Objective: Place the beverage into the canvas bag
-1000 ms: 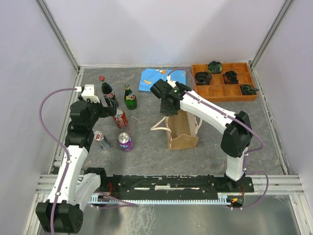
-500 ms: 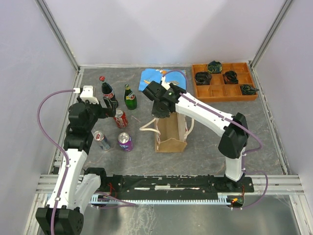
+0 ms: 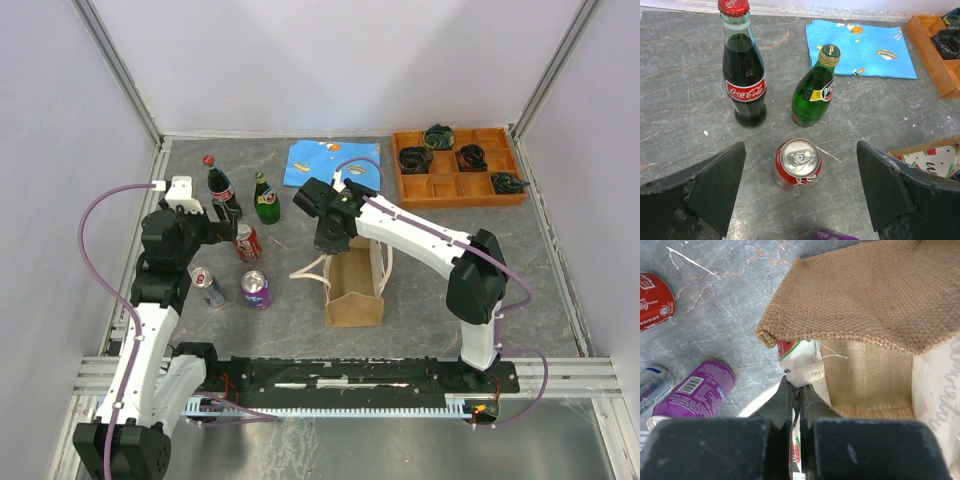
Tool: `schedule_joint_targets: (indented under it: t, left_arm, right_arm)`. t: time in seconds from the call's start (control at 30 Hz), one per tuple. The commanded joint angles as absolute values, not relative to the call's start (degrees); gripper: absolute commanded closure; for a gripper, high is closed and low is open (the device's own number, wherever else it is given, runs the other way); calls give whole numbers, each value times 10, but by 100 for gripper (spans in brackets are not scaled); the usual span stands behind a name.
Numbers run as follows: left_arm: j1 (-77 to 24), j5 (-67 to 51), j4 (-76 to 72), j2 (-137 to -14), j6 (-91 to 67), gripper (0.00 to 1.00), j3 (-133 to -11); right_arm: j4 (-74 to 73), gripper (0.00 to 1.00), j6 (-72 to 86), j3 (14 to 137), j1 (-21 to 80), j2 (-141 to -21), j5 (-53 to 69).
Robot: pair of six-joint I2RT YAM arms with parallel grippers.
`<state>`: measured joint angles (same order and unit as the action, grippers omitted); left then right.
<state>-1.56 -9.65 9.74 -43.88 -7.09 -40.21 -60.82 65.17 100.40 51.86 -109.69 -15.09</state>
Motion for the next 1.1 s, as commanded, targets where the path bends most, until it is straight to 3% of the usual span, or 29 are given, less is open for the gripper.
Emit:
schedule_joint_targets:
  t: [0.0,0.1,0.23,0.33,0.63,1.07]
  left_arm:
    - [-12,-107,81,-441,-92,3,-403]
    - [-11,-103,85,-439,-91,3,-404]
    - [-11,-105,92,-437,-83,3,-409]
    - [-11,-105,94,-438,-77,3,-414]
    - [-11,-117,89,-447,-78,3,-423]
    - [-11,-119,77,-472,-84,2,-448]
  right_arm:
    - [-597,100,663,998,524,-1075,-153]
    - [-586,98,656,1005,524,-1081,-156]
    - [-587,72,632,1033,523,-1087,-164]
    - [-588,62,613,1049,525,-1083,-180]
    - [-606,48,569,1093,527,-1073,-217]
    - [-628,40,460,1166,528,-1046,-304]
